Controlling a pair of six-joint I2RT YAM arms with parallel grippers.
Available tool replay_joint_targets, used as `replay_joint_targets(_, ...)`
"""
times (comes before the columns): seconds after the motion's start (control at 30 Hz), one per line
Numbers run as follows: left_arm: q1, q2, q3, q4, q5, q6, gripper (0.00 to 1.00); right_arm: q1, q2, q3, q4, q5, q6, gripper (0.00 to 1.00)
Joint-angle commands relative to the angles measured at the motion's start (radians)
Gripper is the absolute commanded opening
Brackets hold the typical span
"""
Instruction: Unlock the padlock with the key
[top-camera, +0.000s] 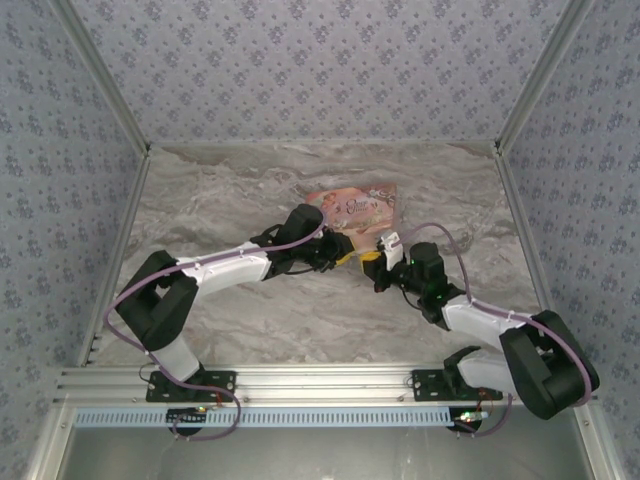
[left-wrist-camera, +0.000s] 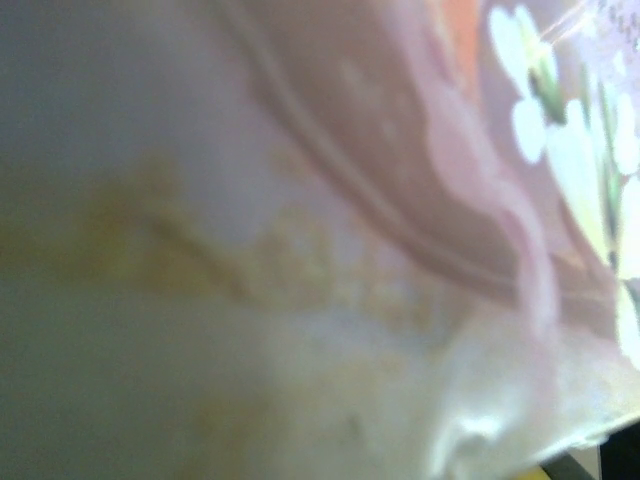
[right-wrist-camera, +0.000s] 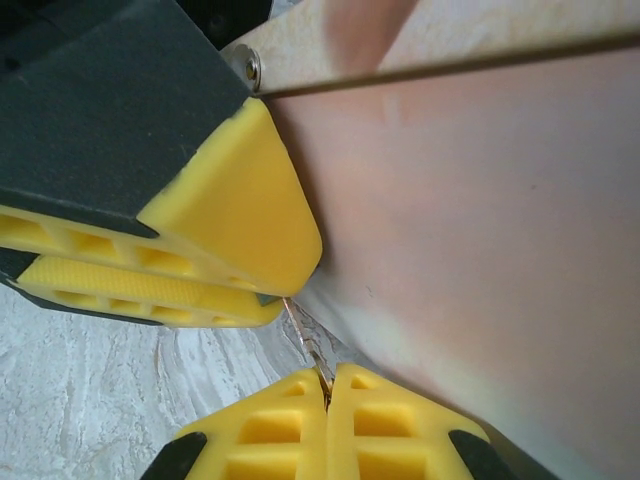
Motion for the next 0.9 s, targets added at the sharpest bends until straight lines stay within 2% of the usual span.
replay_joint_targets(0.0,-0.003,-0.044,0.011,0.045,0.04,-0.037,0.2,0.0,-0.026,0.005,0.03,-0.043,0.012,0.0)
replay_joint_targets(0.87,-0.005,-0.066,0.024,0.014,0.088,-0.009,0.2,0.011,0.061,0.051,0.112,-0.074,0.006,0.0)
